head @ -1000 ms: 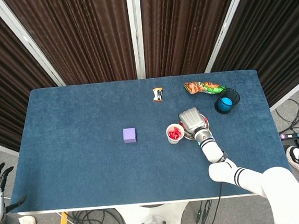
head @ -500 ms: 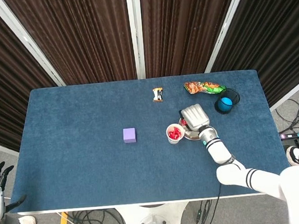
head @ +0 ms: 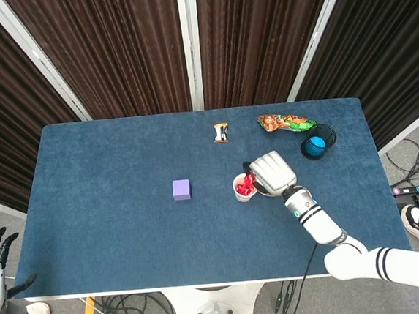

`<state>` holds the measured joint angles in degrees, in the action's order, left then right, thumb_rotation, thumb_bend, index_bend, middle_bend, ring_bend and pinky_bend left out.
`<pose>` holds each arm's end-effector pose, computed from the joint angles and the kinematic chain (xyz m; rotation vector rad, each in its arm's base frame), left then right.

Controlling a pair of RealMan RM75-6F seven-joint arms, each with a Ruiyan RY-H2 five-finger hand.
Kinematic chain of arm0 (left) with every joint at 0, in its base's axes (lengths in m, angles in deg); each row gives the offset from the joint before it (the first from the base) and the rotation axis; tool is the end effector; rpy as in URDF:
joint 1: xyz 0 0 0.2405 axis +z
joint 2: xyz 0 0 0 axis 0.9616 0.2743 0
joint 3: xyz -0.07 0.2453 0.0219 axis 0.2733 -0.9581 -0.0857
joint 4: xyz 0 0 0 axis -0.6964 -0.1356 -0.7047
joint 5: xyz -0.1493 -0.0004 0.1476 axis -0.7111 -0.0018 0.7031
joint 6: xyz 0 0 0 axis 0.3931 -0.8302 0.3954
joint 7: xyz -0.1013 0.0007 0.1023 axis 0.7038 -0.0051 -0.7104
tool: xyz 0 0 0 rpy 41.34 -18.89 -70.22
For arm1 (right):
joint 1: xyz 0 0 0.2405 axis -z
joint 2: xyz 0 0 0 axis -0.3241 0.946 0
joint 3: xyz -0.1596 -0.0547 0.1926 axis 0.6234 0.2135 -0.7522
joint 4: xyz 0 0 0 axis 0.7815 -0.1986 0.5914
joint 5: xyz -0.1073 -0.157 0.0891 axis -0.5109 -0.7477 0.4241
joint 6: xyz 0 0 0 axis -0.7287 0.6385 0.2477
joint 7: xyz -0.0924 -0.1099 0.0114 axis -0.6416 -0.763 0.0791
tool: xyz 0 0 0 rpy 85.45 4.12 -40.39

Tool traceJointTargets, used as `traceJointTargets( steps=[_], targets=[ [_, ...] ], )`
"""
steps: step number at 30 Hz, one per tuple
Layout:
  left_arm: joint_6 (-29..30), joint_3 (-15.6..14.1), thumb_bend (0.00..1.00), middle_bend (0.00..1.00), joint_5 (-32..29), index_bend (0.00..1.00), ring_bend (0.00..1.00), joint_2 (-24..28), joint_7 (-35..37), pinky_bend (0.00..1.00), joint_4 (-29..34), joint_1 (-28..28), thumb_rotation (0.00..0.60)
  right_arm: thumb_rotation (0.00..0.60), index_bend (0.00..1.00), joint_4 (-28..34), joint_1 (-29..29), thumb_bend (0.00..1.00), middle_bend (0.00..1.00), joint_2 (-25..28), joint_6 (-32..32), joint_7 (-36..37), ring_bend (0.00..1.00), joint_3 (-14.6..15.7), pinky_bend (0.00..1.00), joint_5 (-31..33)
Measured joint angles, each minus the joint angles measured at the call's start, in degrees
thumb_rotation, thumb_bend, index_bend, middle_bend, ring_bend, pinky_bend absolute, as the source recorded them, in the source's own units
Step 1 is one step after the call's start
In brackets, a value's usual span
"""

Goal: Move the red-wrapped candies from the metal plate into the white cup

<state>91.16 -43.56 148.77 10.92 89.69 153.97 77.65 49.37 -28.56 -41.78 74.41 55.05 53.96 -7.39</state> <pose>-0.3608 0.1262 0.1341 -1.2217 -0.9719 -0.8632 -0.1278 -0.3646 0.0114 1.9582 -0.7275 0.8726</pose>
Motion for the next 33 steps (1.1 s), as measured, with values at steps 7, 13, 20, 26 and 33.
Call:
traceJointTargets(
  steps=[7, 13, 20, 26, 33],
  targets=[
    [-0.22, -0.05, 0.03, 0.15, -0.21, 0.21, 0.12, -0.26, 0.41, 0.13, -0.51, 0.09, 0.6, 0.6, 0.38, -3.19, -0.85, 0.33, 1.0, -2.94, -1.86, -1.54, 0.96, 0.93, 1.0, 1.92],
    [-0.4, 0.0, 0.02, 0.15, -0.15, 0.21, 0.12, -0.34, 0.55, 0.13, -0.73, -0.03, 0.6, 0.6, 0.29, -3.61, -0.67, 0.29, 1.0, -3.11, -1.32, -1.36, 0.96, 0.87, 1.0, 2.31],
    [-0.41, 0.02, 0.02, 0.15, 0.02, 0.21, 0.12, -0.42, 0.71, 0.13, -0.83, -0.13, 0.6, 0.6, 0.29, -5.2, 0.62, 0.22, 1.0, -0.84, -0.35, 0.41, 0.96, -0.48, 1.0, 4.88],
    [-0.7, -0.12, 0.03, 0.15, 0.02, 0.21, 0.12, -0.68, 0.44, 0.13, -0.82, -0.19, 0.6, 0.6, 0.36, -11.88, 0.69, 0.19, 1.0, -1.85, -3.49, -0.09, 0.96, 0.16, 1.0, 8.67],
    [-0.57, -0.11, 0.03, 0.15, -0.22, 0.21, 0.12, -0.35, -0.03, 0.13, -0.24, 0.01, 0.6, 0.6, 0.36, -21.57, -0.28, 0.19, 1.0, -7.57, -7.48, -1.39, 0.96, 1.52, 1.0, 11.03]
  ],
)
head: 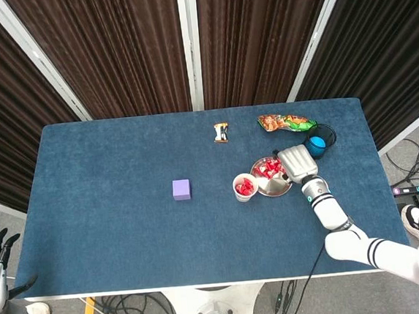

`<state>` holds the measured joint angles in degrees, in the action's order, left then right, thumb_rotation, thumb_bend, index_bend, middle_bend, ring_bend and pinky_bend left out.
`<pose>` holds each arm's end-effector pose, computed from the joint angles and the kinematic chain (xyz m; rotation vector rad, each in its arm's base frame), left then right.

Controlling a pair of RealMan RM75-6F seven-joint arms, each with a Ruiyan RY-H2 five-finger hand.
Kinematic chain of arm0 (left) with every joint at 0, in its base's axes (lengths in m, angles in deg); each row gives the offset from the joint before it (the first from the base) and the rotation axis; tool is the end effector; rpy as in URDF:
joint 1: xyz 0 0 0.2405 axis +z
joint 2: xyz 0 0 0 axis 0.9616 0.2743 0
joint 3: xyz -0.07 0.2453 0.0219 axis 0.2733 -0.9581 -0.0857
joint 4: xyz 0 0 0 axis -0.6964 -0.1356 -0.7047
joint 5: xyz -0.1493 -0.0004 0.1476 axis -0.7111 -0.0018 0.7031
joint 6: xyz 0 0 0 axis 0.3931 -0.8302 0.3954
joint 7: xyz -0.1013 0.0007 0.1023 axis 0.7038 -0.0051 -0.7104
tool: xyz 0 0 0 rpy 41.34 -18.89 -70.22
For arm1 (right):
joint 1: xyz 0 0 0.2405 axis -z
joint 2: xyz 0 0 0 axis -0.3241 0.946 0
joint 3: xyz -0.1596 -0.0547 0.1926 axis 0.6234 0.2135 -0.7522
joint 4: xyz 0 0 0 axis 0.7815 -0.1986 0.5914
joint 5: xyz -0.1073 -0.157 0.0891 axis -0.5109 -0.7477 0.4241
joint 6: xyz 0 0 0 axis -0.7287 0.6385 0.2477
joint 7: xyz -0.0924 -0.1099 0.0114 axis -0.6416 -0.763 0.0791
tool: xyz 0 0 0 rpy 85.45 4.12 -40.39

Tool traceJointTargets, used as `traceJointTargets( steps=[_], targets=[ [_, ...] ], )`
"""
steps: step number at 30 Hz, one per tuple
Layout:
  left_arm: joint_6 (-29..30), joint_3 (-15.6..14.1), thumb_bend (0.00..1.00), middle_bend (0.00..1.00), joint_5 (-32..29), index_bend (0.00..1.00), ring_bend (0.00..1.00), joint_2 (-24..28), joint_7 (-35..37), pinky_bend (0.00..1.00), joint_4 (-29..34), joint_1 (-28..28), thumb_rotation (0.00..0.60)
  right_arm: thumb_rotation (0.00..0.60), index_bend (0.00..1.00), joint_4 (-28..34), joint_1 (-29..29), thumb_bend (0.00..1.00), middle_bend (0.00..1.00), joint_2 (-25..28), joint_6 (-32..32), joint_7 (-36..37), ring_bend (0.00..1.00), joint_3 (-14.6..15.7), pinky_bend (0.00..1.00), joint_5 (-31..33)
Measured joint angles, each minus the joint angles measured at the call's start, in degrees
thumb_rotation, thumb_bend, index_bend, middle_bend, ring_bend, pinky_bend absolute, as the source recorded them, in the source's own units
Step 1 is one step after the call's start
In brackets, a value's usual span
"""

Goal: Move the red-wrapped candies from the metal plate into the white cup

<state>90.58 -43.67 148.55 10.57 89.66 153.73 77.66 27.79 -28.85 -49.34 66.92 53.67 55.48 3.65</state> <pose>-0.3622 0.1257 0.1311 -1.2232 -0.9838 -0.8549 -0.2091 -0.4065 -0.0043 1.8176 -0.8177 0.5648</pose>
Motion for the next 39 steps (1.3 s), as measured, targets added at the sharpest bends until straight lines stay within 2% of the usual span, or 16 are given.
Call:
traceJointTargets(
  steps=[11, 23, 30, 34, 39],
  targets=[
    [-0.3, -0.02, 0.03, 0.15, -0.3, 0.21, 0.12, 0.19, -0.14, 0.13, 0.26, 0.07, 0.6, 0.6, 0.41, -11.72, -1.79, 0.19, 1.0, -9.06, -2.31, -0.34, 0.96, 0.54, 1.0, -1.86],
    [-0.47, -0.16, 0.02, 0.15, -0.44, 0.21, 0.12, 0.02, 0.59, 0.13, -0.33, 0.28, 0.6, 0.6, 0.47, -17.0, -2.27, 0.2, 1.0, -12.12, -4.33, -0.54, 0.96, -0.83, 1.0, -1.96],
    [-0.41, -0.13, 0.03, 0.15, -0.5, 0.21, 0.12, -0.04, 0.88, 0.13, -0.6, 0.4, 0.6, 0.6, 0.58, -17.42, -2.29, 0.38, 1.0, -12.41, -4.54, -0.48, 0.97, -1.61, 1.0, -2.17],
    [-0.44, -0.12, 0.03, 0.15, -0.35, 0.21, 0.12, -0.07, 0.89, 0.13, -0.69, 0.3, 0.6, 0.6, 0.59, -15.47, -1.85, 0.39, 1.0, -11.16, -3.39, 0.15, 0.97, -2.02, 1.0, -2.78],
    [-0.29, -0.01, 0.03, 0.15, -0.17, 0.21, 0.12, 0.02, 0.76, 0.13, -0.51, 0.2, 0.6, 0.6, 0.59, -8.8, -0.55, 0.39, 1.0, -7.12, 0.01, 1.58, 0.97, -2.64, 1.0, -4.61]
  ],
)
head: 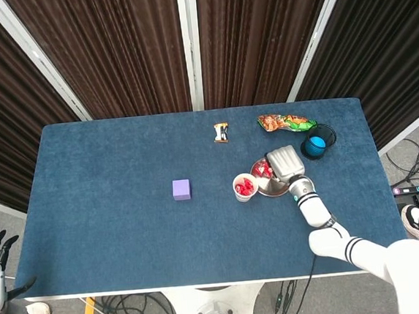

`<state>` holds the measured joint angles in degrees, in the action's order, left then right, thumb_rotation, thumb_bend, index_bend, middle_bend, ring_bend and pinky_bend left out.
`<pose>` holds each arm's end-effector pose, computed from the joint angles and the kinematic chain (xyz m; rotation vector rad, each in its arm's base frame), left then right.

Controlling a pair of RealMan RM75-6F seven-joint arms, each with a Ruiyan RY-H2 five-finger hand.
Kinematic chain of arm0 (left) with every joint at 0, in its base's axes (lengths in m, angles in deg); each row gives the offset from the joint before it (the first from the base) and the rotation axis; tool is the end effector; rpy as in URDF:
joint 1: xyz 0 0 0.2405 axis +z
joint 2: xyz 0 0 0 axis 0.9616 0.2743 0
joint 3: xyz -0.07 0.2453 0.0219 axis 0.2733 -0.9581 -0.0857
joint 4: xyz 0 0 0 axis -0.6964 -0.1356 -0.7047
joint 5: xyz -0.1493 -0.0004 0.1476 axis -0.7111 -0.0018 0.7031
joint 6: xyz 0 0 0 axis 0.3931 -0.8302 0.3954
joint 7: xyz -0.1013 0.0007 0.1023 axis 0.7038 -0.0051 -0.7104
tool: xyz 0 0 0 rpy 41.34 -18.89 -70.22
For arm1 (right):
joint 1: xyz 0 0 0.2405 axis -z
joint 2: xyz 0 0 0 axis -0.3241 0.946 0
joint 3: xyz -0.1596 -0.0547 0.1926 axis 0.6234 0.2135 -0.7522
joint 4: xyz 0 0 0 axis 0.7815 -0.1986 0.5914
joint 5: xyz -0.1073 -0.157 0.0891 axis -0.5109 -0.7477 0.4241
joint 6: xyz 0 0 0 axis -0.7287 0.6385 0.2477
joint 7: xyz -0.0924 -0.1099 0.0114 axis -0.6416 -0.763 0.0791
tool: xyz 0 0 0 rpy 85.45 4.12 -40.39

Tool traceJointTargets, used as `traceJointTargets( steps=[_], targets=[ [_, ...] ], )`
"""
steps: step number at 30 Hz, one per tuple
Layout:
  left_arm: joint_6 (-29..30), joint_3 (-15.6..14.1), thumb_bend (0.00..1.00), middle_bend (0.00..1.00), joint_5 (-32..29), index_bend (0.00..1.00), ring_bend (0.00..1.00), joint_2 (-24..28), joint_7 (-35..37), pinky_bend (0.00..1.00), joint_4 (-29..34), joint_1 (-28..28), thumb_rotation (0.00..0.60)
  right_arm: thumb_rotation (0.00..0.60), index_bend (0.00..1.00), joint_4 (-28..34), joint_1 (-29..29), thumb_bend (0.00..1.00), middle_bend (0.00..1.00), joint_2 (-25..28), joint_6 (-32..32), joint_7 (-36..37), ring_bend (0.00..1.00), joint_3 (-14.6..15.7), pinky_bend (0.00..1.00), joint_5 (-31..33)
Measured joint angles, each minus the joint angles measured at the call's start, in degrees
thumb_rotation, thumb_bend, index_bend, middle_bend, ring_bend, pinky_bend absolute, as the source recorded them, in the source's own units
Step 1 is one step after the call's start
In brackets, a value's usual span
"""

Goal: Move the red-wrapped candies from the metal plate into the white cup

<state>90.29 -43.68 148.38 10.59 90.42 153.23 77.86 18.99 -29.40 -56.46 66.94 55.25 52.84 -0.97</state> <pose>-0.3649 0.1242 0.1317 -1.2186 -0.9929 -0.8513 -0.1986 -0.4166 -0.0276 1.8059 -0.7706 0.6094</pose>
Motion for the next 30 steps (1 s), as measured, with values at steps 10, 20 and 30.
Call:
traceJointTargets(
  steps=[10, 20, 30],
  targets=[
    [0.3, 0.07, 0.02, 0.15, 0.43, 0.21, 0.12, 0.26, -0.51, 0.13, 0.7, -0.17, 0.6, 0.6, 0.58, 25.04, 3.44, 0.39, 1.0, 12.69, 7.84, 4.59, 0.97, -0.65, 1.0, -7.84],
    [0.12, -0.03, 0.02, 0.15, 0.01, 0.21, 0.12, 0.17, -0.22, 0.13, 0.45, 0.07, 0.6, 0.6, 0.51, 26.17, 2.53, 0.38, 1.0, 11.66, 6.31, 4.07, 0.96, 0.78, 1.0, -9.45],
    [-0.08, 0.01, 0.03, 0.15, -0.1, 0.21, 0.12, -0.1, 0.29, 0.13, -0.21, 0.05, 0.6, 0.6, 0.28, 24.74, 2.04, 0.29, 1.0, 10.31, 6.47, 3.4, 0.96, 1.03, 1.0, -8.76]
  ],
)
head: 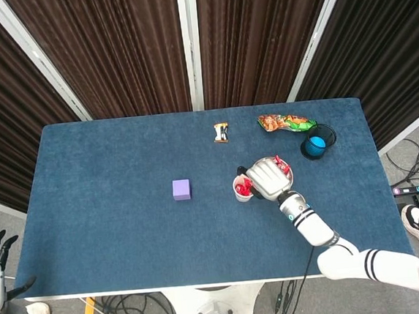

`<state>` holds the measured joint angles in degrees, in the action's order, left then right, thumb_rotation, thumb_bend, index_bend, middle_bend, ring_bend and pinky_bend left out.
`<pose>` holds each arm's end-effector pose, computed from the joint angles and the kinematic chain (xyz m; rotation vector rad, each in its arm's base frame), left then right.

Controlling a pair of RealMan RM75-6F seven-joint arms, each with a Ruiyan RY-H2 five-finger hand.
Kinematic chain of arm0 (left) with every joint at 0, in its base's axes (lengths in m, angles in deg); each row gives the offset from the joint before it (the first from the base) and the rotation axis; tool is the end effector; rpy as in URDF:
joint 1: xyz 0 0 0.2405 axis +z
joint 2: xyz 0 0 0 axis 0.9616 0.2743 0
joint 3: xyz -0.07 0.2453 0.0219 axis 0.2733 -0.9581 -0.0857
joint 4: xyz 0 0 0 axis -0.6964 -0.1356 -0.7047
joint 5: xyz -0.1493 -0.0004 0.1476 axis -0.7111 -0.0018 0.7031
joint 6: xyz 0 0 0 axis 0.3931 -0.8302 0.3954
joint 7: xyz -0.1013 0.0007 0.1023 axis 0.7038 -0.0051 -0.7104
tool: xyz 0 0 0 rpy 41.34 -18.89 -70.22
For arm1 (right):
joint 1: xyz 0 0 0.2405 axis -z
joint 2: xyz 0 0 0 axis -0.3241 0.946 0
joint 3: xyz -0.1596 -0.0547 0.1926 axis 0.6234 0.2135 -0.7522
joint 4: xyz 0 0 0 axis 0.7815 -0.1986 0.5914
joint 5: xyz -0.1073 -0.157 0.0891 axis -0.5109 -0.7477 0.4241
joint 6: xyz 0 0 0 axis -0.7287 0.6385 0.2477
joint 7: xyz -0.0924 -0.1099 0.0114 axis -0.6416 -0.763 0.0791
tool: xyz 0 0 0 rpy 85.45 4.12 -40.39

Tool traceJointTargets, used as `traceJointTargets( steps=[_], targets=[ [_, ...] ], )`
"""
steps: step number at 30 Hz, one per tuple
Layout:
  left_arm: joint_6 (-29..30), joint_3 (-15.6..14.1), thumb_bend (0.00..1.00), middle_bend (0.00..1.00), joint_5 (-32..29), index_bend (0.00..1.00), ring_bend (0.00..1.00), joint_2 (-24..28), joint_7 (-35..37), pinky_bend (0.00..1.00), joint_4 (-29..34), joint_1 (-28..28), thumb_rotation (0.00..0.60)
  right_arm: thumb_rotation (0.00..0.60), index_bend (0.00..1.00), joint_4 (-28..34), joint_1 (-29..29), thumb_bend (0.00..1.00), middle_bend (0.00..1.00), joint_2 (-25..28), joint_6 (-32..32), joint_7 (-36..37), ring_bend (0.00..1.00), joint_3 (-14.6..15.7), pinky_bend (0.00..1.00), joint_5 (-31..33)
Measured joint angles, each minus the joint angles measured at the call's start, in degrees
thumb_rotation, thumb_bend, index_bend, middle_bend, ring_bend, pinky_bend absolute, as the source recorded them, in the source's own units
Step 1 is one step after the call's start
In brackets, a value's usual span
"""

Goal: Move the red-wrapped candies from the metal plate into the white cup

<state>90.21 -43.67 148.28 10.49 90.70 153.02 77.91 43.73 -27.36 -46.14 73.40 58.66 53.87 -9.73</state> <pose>-0.3658 0.1238 0.1314 -1.2156 -0.9967 -0.8514 -0.1390 -0.3656 -0.0082 1.9526 -0.7758 0.8804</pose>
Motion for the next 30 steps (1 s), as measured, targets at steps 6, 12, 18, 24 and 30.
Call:
traceJointTargets(
  steps=[6, 12, 18, 24, 30],
  targets=[
    [-0.06, 0.04, 0.03, 0.15, 0.1, 0.21, 0.12, -0.11, -0.02, 0.13, -0.06, -0.12, 0.6, 0.6, 0.32, -1.39, 0.72, 0.29, 1.0, 1.7, 0.69, 0.8, 0.96, -1.15, 1.0, 2.09],
    [-0.15, -0.06, 0.03, 0.15, 0.09, 0.21, 0.12, -0.04, -0.32, 0.13, 0.25, -0.11, 0.6, 0.6, 0.41, -8.76, -0.02, 0.24, 1.0, 0.11, -2.57, -0.42, 0.96, -1.24, 1.0, 6.23],
    [-0.03, -0.05, 0.03, 0.15, -0.02, 0.21, 0.12, 0.31, -0.91, 0.13, 0.92, 0.0, 0.6, 0.6, 0.42, -18.55, -1.77, 0.21, 1.0, -5.54, -6.45, -2.0, 0.96, -0.73, 1.0, 9.02],
    [-0.08, -0.05, 0.03, 0.15, -0.21, 0.21, 0.12, 0.46, -1.17, 0.13, 1.24, 0.08, 0.6, 0.6, 0.43, -27.39, -3.6, 0.21, 1.0, -11.92, -9.58, -2.38, 0.96, -0.78, 1.0, 10.66],
    [-0.07, -0.03, 0.03, 0.15, -0.35, 0.21, 0.12, 0.5, -1.0, 0.13, 1.22, 0.19, 0.6, 0.6, 0.43, -33.35, -5.27, 0.21, 1.0, -15.81, -11.44, -2.22, 0.96, -1.28, 1.0, 10.71]
  ],
)
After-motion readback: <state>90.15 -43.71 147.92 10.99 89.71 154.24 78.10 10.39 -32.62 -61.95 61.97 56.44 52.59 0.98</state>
